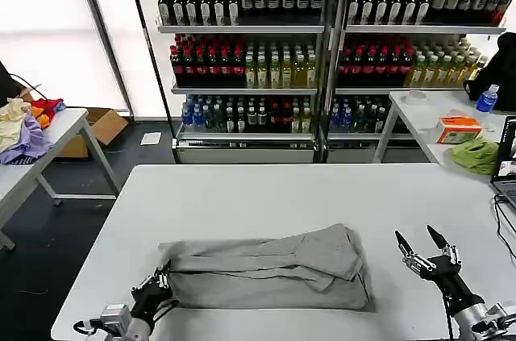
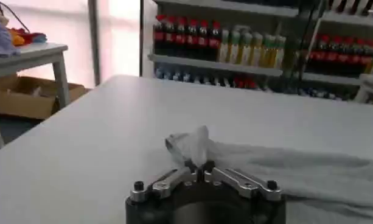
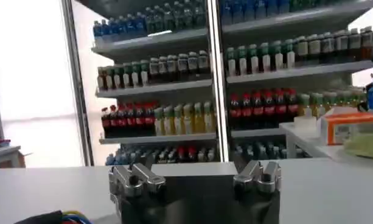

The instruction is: Fold and organize the clothes.

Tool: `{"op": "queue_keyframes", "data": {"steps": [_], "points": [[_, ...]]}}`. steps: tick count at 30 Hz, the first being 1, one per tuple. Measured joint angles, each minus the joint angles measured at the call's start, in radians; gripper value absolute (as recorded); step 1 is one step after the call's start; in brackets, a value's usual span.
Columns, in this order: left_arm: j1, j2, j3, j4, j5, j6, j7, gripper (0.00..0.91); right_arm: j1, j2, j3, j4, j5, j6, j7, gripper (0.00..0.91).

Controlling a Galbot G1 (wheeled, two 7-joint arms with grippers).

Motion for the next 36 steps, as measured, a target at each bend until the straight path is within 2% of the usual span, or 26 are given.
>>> {"op": "queue_keyframes", "data": {"steps": [8,15,21,29,36], "points": [[-0.027,0.093,-0.159,0.050,-0.115,0.003,0.052,0.000,0.006,0.001,-0.006,0.006,0.009,-0.004,0.000,0.907],[-0.035,0.217,-0.299,0.142,-0.170,0.002,0.109,0.000,-0.001,-0.001,-0.001,0.010,0.017,-0.002,0.000,0.907],[-0.055,0.317,-0.366,0.194,-0.201,0.021,0.130,0.000,-0.011,0.002,0.005,0.013,0.025,0.000,0.000,0.907],[-0.089,0.363,-0.369,0.151,-0.252,0.061,0.126,0.010,-0.008,0.015,-0.007,0.011,0.022,0.000,0.002,0.907],[-0.130,0.362,-0.250,0.008,-0.324,0.112,0.075,0.010,-0.015,0.026,-0.015,0.012,0.011,-0.004,0.001,0.907]]}}
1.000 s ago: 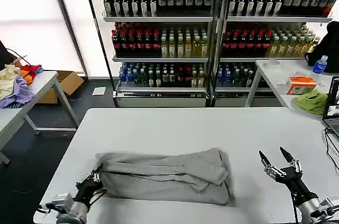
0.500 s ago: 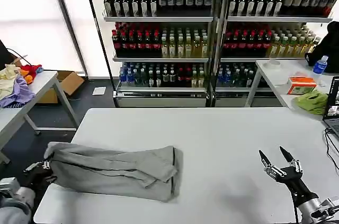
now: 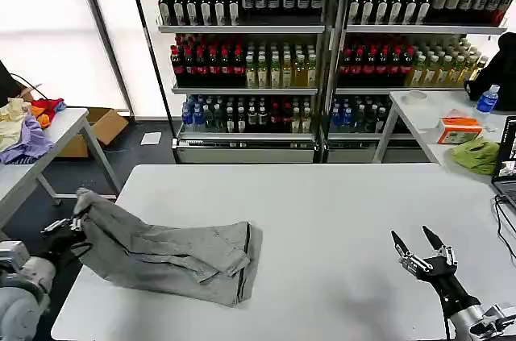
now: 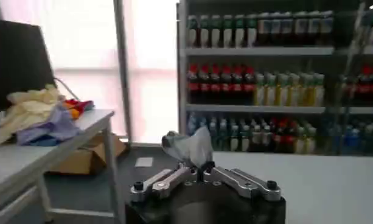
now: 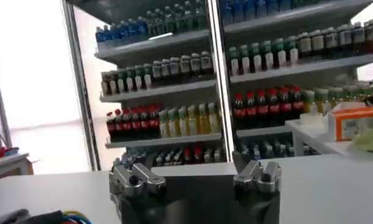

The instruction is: Fold and organize the clothes.

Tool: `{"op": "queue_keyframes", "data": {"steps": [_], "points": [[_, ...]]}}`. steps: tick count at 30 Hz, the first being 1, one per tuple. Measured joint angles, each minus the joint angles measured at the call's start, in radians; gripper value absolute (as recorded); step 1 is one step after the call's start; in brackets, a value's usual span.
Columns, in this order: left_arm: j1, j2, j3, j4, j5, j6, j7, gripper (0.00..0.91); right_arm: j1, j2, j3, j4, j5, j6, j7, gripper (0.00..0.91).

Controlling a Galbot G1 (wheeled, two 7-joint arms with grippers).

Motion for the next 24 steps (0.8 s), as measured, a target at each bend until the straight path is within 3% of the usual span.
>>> {"op": "queue_keyframes", "data": {"steps": [12,22,23,24], "points": [[-0.065,-0.002,0.273,-0.118,-0.027,0.050,-0.056,0.010,-0.009,0.019,-0.006,-0.007,-0.013,-0.004,-0.001,0.907],[-0.126,-0.066,0.488,-0.084,0.037,0.078,-0.048,0.010,-0.017,0.026,-0.007,0.001,-0.013,-0.014,0.004,0.907],[-0.133,-0.075,0.505,-0.077,0.044,0.079,-0.045,0.020,-0.017,0.026,-0.008,0.002,-0.013,-0.015,0.004,0.907],[-0.141,-0.083,0.522,-0.069,0.051,0.082,-0.042,0.202,-0.016,0.024,-0.008,0.003,-0.013,-0.016,0.004,0.907]]}}
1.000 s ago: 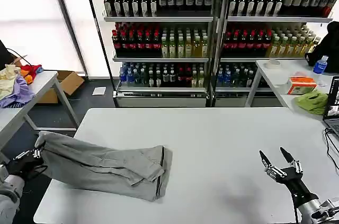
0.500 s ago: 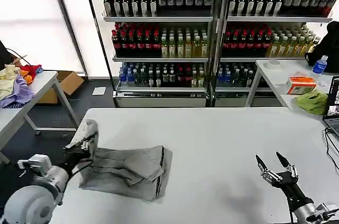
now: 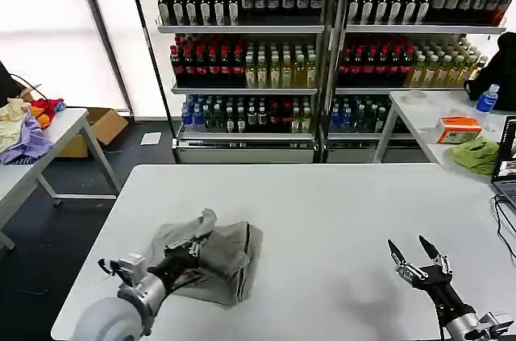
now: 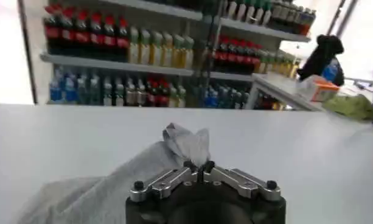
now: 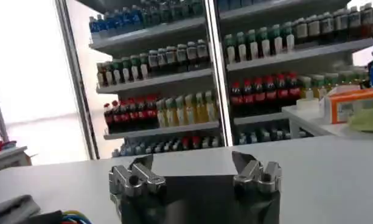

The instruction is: Fold and organize the clothes.

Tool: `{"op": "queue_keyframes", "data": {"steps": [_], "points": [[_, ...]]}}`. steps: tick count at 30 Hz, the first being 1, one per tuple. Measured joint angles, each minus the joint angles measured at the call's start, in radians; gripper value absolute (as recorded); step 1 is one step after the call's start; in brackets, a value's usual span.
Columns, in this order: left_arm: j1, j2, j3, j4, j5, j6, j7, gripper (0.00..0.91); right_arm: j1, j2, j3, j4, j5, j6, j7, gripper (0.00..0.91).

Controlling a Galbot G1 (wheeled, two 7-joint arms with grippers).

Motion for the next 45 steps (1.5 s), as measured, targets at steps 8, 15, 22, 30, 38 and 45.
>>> {"op": "queue_keyframes", "data": {"steps": [8,15,22,30,38,45], "points": [[-0.042,-0.031,0.073,0.033,0.033,0.025,0.014,0.907,0.005,-0.002,0.006,0.002,0.006,-0.001,0.001,0.907],[-0.037,-0.015,0.042,-0.001,0.025,0.040,0.009,0.907,0.015,0.003,0.003,0.002,0.013,-0.002,0.003,0.907],[0.020,0.028,-0.113,-0.079,0.016,0.038,0.029,0.907,0.016,0.002,-0.001,0.002,0.020,0.000,0.002,0.907],[0.108,0.033,-0.273,-0.019,0.063,0.015,0.057,0.907,0.016,0.000,-0.011,0.003,0.026,0.003,0.004,0.907],[0.125,-0.021,-0.293,0.096,0.156,0.005,0.061,0.907,0.012,-0.007,-0.016,0.023,0.035,0.000,0.009,0.907],[0.110,-0.068,-0.281,0.153,0.222,0.003,0.061,0.907,0.002,-0.014,-0.005,0.045,0.045,0.005,0.009,0.907]]}}
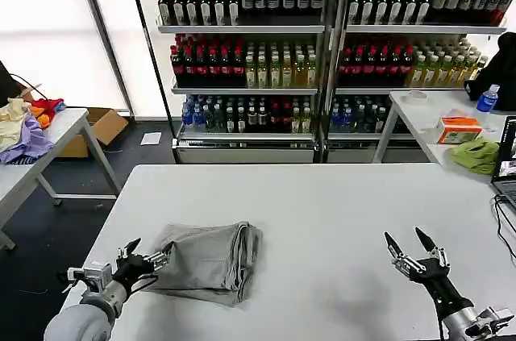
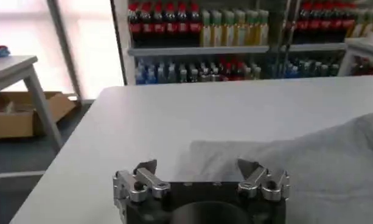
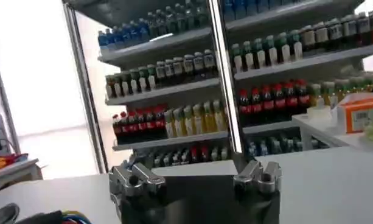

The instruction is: Fold and organize the clothes.

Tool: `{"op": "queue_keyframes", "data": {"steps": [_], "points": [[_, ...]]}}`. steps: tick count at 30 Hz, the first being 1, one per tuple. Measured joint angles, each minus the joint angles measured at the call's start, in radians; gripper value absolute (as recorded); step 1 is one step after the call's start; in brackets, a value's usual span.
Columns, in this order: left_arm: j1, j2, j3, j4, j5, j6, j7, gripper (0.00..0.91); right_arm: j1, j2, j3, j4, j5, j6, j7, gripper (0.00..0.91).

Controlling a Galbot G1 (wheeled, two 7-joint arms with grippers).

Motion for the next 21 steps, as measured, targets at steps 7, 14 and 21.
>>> {"op": "queue_keyframes", "data": {"steps": [7,14,21], "points": [[0.002,-0.040,0.014,0.033,0.040,0.000,0.000,0.675,-0.007,0.000,0.003,0.013,0.013,0.008,0.000,0.907],[0.015,-0.074,0.022,0.040,0.054,-0.017,0.004,0.000,-0.008,-0.002,0.000,0.014,0.021,0.015,0.000,0.907],[0.031,-0.108,0.022,0.039,0.064,-0.034,0.020,0.000,-0.005,-0.008,-0.002,0.016,0.029,0.018,0.003,0.907]]}}
